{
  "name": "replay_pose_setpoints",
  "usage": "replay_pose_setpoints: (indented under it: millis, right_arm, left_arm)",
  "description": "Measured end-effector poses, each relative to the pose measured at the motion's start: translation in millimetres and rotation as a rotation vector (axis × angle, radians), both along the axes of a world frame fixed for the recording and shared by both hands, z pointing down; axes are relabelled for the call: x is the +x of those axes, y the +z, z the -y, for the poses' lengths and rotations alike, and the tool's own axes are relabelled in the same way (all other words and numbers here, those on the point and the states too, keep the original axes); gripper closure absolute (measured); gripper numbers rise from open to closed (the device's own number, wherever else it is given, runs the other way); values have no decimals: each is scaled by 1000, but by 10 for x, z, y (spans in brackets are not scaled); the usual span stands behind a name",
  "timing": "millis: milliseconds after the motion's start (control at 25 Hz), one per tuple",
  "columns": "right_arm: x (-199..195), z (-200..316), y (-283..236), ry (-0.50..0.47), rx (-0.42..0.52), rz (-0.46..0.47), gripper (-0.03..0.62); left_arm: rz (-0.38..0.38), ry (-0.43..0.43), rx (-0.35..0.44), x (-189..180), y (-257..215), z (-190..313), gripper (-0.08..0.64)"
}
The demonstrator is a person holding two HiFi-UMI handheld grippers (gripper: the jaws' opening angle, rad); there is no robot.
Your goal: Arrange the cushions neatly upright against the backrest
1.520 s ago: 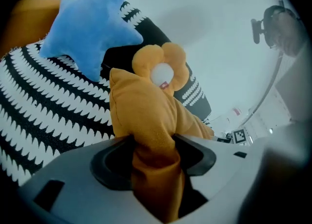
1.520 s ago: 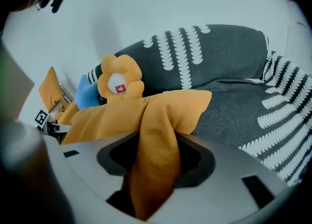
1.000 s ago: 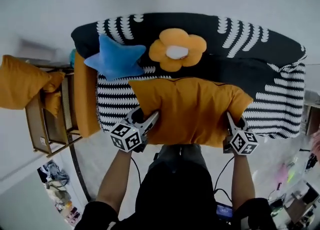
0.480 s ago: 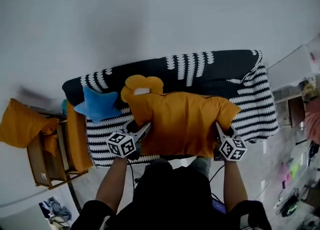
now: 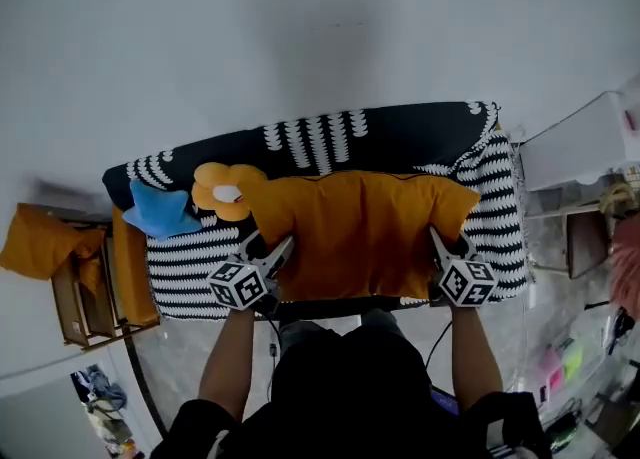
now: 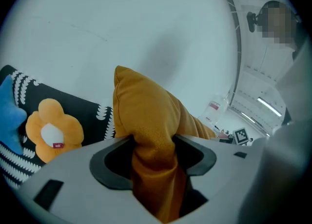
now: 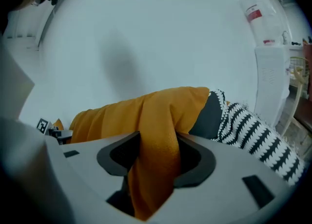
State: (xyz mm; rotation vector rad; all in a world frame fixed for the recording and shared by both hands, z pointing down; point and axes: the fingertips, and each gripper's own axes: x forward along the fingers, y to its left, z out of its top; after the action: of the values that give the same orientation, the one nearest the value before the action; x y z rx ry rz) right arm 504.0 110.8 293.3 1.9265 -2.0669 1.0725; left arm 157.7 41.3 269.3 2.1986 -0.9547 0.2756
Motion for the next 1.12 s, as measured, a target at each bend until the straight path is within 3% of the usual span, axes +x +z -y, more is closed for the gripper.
replay_pose_setpoints:
  millis: [240, 440, 800, 1120]
  right_arm:
    - [533, 396, -5, -102, 38, 8, 367]
    - [671, 564, 165, -110, 26, 17, 366]
    - [819, 1023, 535, -104, 11, -24, 359]
    - [931, 1620, 782, -142, 102, -83, 344]
  left_arm:
    - [23, -117, -13, 476, -73, -38, 285]
    - [46, -137, -23, 614, 4, 80, 285]
    - [17, -163, -8, 722, 448, 577, 282]
    - [-21, -224, 57, 727, 909, 1048, 265]
